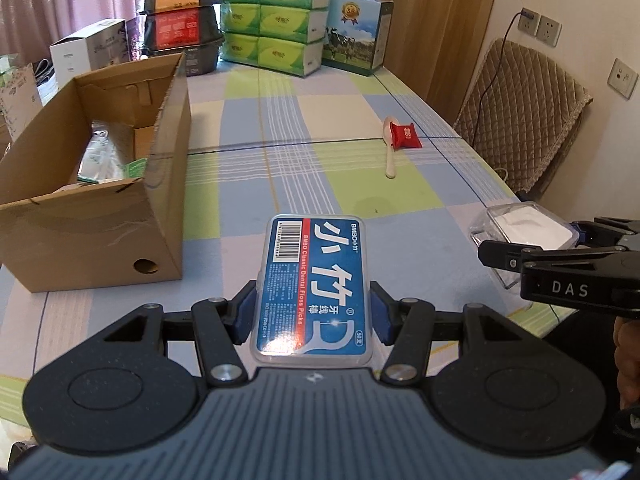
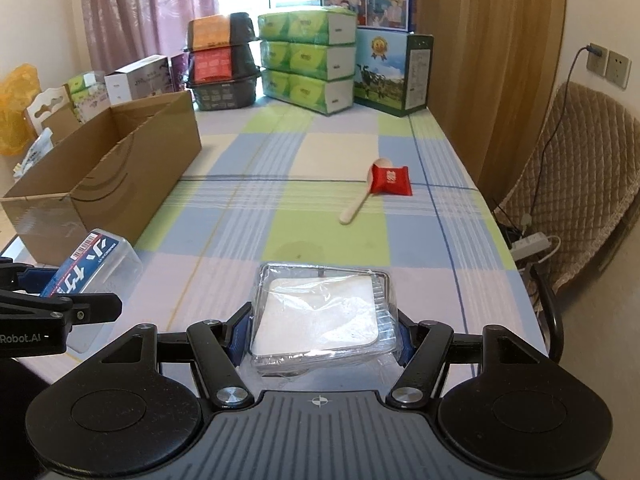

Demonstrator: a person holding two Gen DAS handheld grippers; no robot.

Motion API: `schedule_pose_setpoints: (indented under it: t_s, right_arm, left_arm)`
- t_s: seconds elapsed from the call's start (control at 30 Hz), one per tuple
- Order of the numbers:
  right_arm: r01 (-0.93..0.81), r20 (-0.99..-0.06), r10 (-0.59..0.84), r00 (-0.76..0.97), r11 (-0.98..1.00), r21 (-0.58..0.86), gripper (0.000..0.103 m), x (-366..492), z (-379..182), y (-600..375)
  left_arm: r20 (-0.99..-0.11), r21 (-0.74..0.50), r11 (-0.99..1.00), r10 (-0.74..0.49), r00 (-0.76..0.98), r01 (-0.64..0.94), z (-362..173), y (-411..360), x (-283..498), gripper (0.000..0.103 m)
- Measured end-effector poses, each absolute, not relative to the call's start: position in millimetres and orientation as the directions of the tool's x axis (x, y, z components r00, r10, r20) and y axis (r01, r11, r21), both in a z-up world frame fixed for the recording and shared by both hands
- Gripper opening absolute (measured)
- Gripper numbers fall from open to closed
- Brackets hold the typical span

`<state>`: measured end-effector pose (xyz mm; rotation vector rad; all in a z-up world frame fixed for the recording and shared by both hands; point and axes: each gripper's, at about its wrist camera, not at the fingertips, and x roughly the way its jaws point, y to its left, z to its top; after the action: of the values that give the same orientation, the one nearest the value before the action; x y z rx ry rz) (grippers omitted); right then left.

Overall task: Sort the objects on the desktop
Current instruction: 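Carry the toothpick box with the left tool while the right tool carries the clear box toward the cardboard box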

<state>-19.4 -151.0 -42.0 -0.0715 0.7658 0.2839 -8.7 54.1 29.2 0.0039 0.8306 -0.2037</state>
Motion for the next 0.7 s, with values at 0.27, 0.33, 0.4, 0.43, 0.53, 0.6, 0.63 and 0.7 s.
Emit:
schedule_pose_setpoints:
  t_s: [0.27, 0.33, 0.4, 0.43, 0.53, 0.6, 0.63, 0.7]
  right_arm:
    - [-0.304, -0.687, 0.242, 0.685, 0.952, 0.033, 0.063, -24, -35, -141]
    - [-0.312, -0.687, 0.248, 0.683, 0.95, 0.033, 0.063, -24, -35, -137]
    - [-0.32, -0.687, 0.254, 0.681, 0.947, 0.032, 0.063, -25, -34, -133]
    - [-0.326, -0.688, 0.257, 0.679, 0.945, 0.032, 0.063, -25, -34, -131]
    - [-0.339, -0.686, 0.269, 0.676, 0.94, 0.035, 0.063, -25, -33, -125]
    - [-0.345, -0.685, 0.275, 0.675, 0.938, 0.036, 0.063, -26, -33, -122]
    - [-0.347, -0.684, 0.277, 0.674, 0.937, 0.037, 0.063, -26, -33, -122]
    - [-0.352, -0.683, 0.282, 0.673, 0.935, 0.039, 0.063, -26, -33, -120]
  left_arm:
    - [-0.728, -0.092, 0.984, -0.173, 0.663, 0.155, 34, 67, -19, 0.051]
    - [-0.727, -0.09, 0.984, -0.169, 0.666, 0.152, 36, 70, -21, 0.051]
    - [-0.724, -0.089, 0.985, -0.165, 0.67, 0.146, 38, 73, -23, 0.051]
    - [-0.723, -0.088, 0.986, -0.161, 0.671, 0.142, 38, 74, -24, 0.051]
    - [-0.722, -0.085, 0.988, -0.152, 0.675, 0.131, 40, 78, -27, 0.051]
    - [-0.722, -0.083, 0.989, -0.146, 0.676, 0.126, 41, 81, -29, 0.051]
    - [-0.723, -0.082, 0.989, -0.144, 0.676, 0.123, 41, 82, -29, 0.051]
    - [-0.723, -0.081, 0.99, -0.139, 0.676, 0.117, 42, 85, -31, 0.051]
